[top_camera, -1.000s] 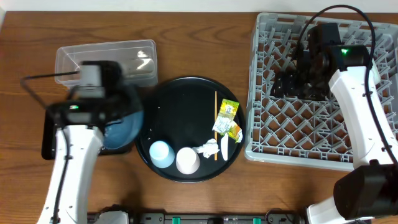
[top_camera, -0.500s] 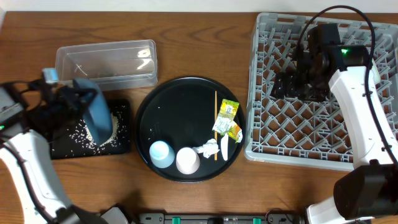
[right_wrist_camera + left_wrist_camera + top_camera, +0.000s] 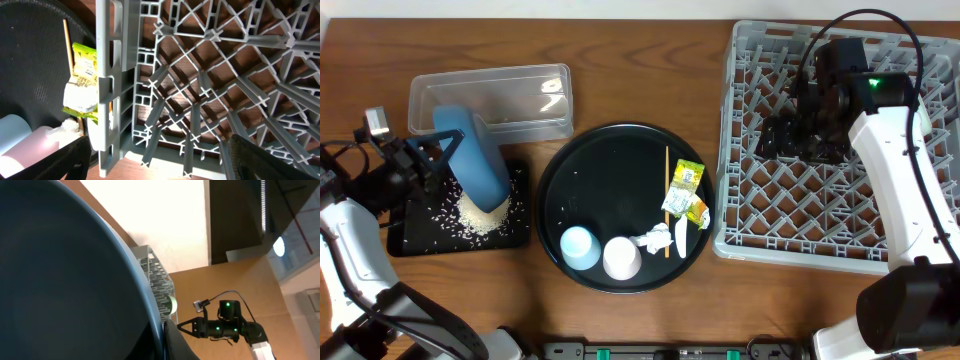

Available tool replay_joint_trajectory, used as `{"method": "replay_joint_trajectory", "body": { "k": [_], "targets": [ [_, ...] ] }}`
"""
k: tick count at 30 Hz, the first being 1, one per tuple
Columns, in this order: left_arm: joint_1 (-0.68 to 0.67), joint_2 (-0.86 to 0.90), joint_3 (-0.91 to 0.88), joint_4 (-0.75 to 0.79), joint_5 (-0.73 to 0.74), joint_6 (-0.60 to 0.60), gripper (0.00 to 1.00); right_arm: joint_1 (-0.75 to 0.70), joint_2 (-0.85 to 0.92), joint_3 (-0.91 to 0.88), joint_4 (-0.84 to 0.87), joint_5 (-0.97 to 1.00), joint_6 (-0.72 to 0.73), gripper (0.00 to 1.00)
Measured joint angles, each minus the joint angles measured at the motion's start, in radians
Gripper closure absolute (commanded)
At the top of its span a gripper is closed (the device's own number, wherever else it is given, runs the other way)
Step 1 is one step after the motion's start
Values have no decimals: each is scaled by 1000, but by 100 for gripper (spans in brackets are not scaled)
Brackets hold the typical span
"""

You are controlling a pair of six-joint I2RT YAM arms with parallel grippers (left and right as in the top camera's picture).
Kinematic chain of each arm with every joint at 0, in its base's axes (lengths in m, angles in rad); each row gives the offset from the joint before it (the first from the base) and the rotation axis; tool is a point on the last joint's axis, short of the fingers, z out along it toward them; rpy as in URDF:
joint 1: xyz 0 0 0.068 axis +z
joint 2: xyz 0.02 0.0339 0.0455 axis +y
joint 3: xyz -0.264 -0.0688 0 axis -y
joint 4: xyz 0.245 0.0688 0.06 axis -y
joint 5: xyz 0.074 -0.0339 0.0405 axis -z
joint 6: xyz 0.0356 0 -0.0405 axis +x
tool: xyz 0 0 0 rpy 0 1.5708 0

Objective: Sort waste into correct bins and load items into the dishwasher rack
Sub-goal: 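Lift the teal bowl and tip it over the black tray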

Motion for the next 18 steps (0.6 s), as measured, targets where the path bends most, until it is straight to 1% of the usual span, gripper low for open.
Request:
{"method": "replay_joint_trajectory", "body": {
  "k": [7, 10, 15, 18],
  "targets": [
    [0, 0, 0, 6, 8, 0, 94, 0, 0, 0, 0, 0, 0, 15],
    [0, 0, 0, -1, -55, -20, 94, 0, 0, 0, -1, 0, 0, 15],
    [0, -2, -3, -14, -22, 28, 94, 0, 0, 0, -5, 0, 0, 15],
    [1, -3, -3, -15, -34, 26, 94, 0, 0, 0, -5, 1, 0, 15]
  ]
}}
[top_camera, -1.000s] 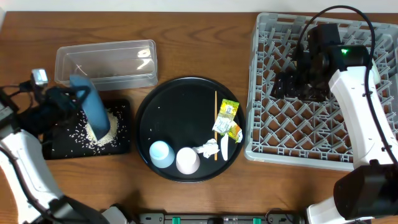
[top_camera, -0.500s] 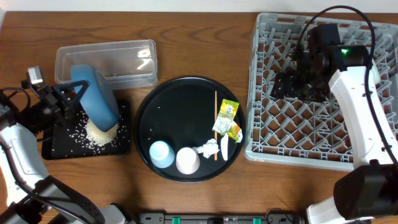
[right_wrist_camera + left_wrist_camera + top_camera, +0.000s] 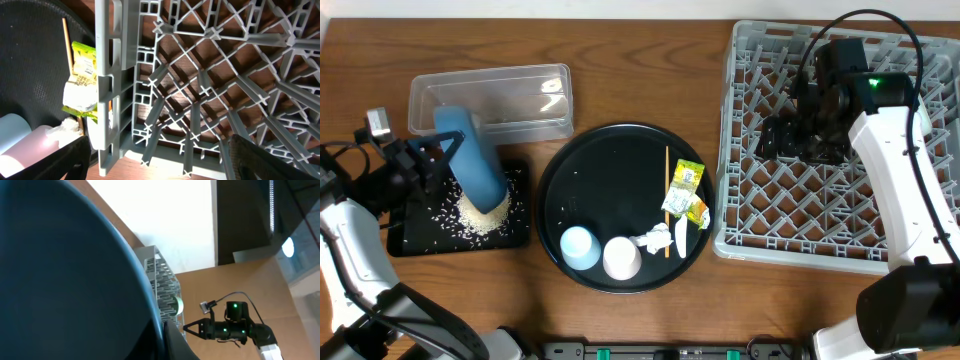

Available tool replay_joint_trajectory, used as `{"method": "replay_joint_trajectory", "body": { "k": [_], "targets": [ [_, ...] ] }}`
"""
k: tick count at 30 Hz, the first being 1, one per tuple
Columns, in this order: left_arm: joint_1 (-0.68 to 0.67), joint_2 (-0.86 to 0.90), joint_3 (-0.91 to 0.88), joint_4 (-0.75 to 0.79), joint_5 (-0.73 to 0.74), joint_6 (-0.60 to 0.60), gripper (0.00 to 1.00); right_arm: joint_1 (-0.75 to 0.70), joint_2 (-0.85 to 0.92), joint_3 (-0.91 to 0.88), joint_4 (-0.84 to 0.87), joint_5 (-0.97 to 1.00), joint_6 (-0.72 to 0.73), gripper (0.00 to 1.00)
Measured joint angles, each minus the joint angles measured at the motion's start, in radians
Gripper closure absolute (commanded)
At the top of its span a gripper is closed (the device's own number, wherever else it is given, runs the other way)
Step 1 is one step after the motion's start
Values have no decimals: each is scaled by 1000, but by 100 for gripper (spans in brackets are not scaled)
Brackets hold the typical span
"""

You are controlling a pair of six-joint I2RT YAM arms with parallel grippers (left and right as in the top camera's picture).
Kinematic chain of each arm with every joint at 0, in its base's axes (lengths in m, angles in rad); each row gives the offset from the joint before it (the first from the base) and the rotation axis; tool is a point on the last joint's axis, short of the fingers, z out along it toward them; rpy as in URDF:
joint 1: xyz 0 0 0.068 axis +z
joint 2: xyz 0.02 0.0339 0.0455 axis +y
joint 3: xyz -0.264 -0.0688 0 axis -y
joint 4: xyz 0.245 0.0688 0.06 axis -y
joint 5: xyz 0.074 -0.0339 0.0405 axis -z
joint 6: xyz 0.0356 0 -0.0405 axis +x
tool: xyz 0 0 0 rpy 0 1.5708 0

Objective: Sort waste into correct bins and load items into the dishwasher rack
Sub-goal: 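Lift the teal bowl and tip it over the black tray, then return the teal bowl with the left gripper onto the round tray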

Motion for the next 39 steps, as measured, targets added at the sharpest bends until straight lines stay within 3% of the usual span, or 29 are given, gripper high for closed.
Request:
{"method": "replay_joint_trajectory", "body": {
  "k": [9, 16, 20, 28, 34, 39],
  "targets": [
    [-25, -66, 0, 25, 34, 18, 94, 0, 0, 0, -6, 8, 0, 15],
    [-232, -170, 0, 113, -91, -26, 94, 0, 0, 0, -7, 11, 0, 15],
    [-449, -214, 0, 232, -229, -110, 94, 0, 0, 0, -7, 11, 0, 15],
    [-881, -177, 1, 246, -658, -183, 94, 0, 0, 0, -13, 15, 0, 14],
    [-1102, -72, 1, 287, -950, -190, 94, 0, 0, 0, -14, 18, 0, 14],
    [-1187, 26, 1, 312, -1095, -191, 94, 0, 0, 0, -17, 19, 0, 14]
  ]
}}
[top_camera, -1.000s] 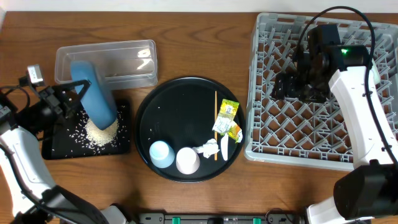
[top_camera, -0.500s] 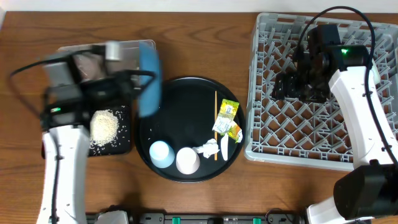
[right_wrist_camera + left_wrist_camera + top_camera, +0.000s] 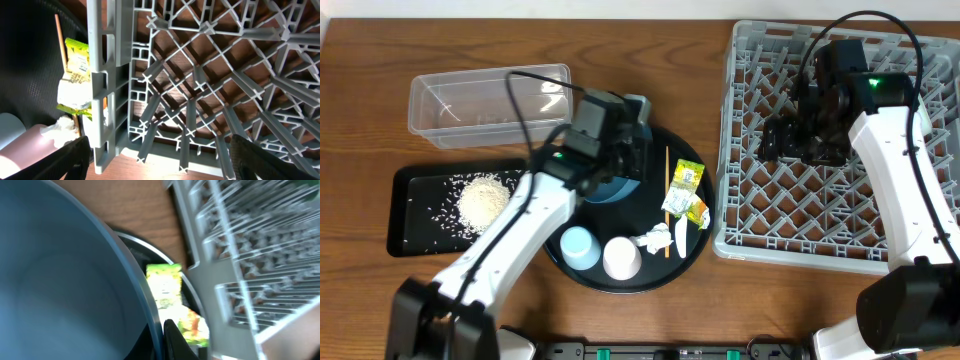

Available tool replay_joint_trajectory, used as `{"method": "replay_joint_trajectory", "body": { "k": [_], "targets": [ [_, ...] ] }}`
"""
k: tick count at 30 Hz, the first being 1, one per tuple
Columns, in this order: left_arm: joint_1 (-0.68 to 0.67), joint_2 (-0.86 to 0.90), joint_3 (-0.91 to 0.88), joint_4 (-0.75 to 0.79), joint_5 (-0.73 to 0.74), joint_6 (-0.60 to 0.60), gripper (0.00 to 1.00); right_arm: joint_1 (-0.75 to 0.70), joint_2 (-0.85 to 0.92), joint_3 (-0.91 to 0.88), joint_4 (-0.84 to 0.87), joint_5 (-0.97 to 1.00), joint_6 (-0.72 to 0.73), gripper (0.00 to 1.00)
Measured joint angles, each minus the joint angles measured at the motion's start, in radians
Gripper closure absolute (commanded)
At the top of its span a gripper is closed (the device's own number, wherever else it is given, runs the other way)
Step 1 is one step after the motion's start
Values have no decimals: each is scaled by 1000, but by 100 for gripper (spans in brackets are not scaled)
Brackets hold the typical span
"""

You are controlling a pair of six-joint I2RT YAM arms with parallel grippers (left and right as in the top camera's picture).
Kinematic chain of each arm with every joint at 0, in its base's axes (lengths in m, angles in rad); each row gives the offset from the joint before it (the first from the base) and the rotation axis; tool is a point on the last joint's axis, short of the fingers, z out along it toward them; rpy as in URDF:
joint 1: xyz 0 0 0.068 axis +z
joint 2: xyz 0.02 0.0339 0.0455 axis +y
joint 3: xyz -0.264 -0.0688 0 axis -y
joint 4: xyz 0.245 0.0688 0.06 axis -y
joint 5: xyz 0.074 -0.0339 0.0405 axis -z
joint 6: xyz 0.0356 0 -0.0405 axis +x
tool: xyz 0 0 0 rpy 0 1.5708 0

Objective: Sort waste into correct bins and load items into the dishwasher rack
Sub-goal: 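Return the teal bowl with the left gripper onto the round tray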

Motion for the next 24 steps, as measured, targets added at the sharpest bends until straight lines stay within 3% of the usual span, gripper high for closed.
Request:
{"method": "replay_joint_trajectory", "body": {
  "k": [6, 8, 13, 18, 24],
  "targets": [
    [-37, 66, 0, 5, -56, -2, 92, 0, 0, 0, 0, 0, 0, 14],
    [-44, 70, 0, 7, -63, 2, 76, 0, 0, 0, 0, 0, 0, 14],
    [-48, 69, 0, 14, -72, -3, 52, 0, 0, 0, 1, 0, 0, 13],
    [-40, 35, 0, -10, -75, -9, 47, 0, 0, 0, 42, 0, 0, 16],
    [80, -145, 0, -200, -76, -8, 41, 34, 0, 0, 198, -57, -30, 14]
  ]
}}
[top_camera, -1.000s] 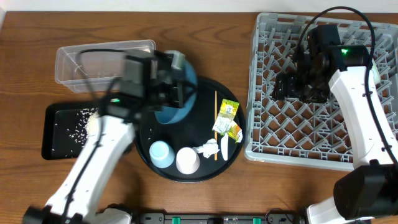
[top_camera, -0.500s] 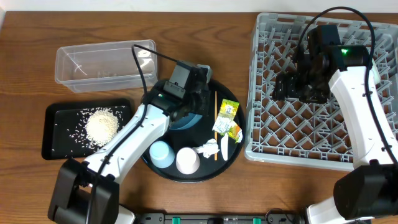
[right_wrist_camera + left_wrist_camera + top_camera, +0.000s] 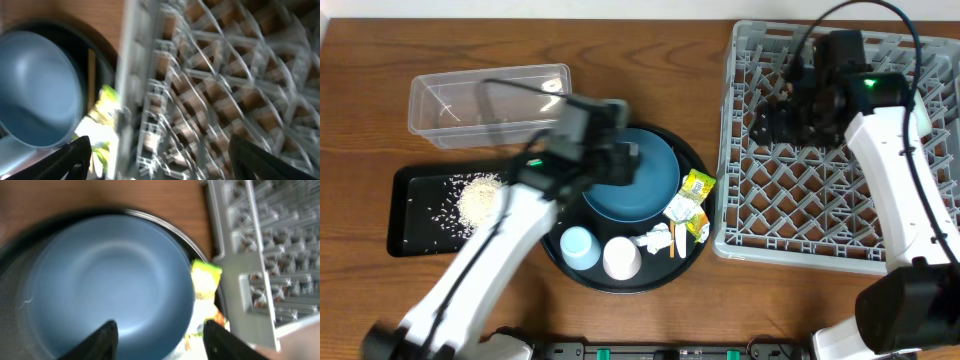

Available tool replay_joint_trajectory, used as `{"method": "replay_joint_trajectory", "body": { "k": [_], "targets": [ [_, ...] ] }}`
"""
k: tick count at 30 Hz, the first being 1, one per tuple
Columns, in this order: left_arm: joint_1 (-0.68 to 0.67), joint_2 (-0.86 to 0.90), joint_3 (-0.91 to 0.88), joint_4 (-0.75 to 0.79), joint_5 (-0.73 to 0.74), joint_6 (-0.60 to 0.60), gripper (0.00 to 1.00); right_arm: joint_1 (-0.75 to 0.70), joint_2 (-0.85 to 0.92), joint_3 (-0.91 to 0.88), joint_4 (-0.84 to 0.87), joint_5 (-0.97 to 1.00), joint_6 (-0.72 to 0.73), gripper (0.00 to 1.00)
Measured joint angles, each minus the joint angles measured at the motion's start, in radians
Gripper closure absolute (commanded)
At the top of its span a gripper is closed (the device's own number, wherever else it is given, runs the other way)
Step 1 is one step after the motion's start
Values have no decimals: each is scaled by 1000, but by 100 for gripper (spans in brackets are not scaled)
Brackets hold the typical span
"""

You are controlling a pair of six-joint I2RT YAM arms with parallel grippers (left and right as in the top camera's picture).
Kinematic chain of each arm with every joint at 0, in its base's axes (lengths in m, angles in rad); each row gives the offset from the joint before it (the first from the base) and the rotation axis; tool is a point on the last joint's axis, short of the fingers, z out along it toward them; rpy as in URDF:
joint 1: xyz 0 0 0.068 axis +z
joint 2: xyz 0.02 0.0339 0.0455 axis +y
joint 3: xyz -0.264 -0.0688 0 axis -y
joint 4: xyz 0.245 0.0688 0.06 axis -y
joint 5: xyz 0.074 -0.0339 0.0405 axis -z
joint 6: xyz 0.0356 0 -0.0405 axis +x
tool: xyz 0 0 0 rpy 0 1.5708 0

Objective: Sort waste into correct bins and load items into the dishwasher rack
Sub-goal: 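Return the teal bowl with the left gripper onto the round tray, then grasp the teal bowl with the right gripper and lift it toward the rack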

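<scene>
A blue bowl [image 3: 638, 178] lies mouth up on the round black tray [image 3: 552, 215], seen large in the left wrist view as bowl [image 3: 110, 280]. My left gripper [image 3: 161, 326] hangs open just above it, one finger on each side, holding nothing. In the overhead view the left gripper [image 3: 616, 158] is blurred over the bowl's left rim. My right gripper [image 3: 775, 122] hovers open and empty over the grey dishwasher rack [image 3: 840, 235], near its left wall [image 3: 131, 100]. A green wrapper [image 3: 694, 188] lies by the bowl's right edge.
On the round tray's front sit a pale blue cup [image 3: 579, 247], a white cup [image 3: 622, 258], crumpled tissue [image 3: 654, 239] and a white spoon [image 3: 680, 238]. A clear container [image 3: 490, 98] stands at the back left. Rice [image 3: 478, 202] lies on the black rectangular tray [image 3: 415, 235].
The left gripper was shut on the bowl's rim over the round tray. Now the bowl rests flat on that tray and the gripper is open above it. The right gripper has shifted left over the rack.
At first my left gripper held the blue bowl tipped over the black rectangular tray, rice heaped under it, and stayed so. Then the bowl was over the round tray with the rice left behind. Now it lies there, let go. The right gripper stayed open over the rack.
</scene>
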Motion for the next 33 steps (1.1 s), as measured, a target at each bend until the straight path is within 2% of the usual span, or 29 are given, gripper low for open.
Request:
{"method": "replay_joint_trajectory", "body": {
  "k": [6, 13, 17, 24, 26, 29, 32, 33],
  "targets": [
    [262, -158, 3, -261, -27, -1, 38, 153, 0, 1, 146, -35, -18, 11],
    [525, -171, 3, -416, -69, -2, 35, 328, 67, 1, 222, 3, -21, 15],
    [590, -171, 3, -435, -77, -2, 35, 384, 161, 1, 240, 71, 3, 19],
    [600, -171, 3, -436, -77, -1, 34, 414, 336, 0, 253, 130, 75, 31],
    [600, -171, 3, -436, -77, -1, 34, 414, 381, 0, 264, 138, 104, 41],
    [600, -171, 3, -437, -77, -1, 34, 413, 427, 0, 283, 134, 134, 64],
    [600, -171, 3, -436, -77, -1, 34, 413, 447, 0, 296, 121, 152, 96],
    [600, -171, 3, -436, -77, -1, 34, 413, 447, 0, 299, 117, 157, 99]
  ]
}}
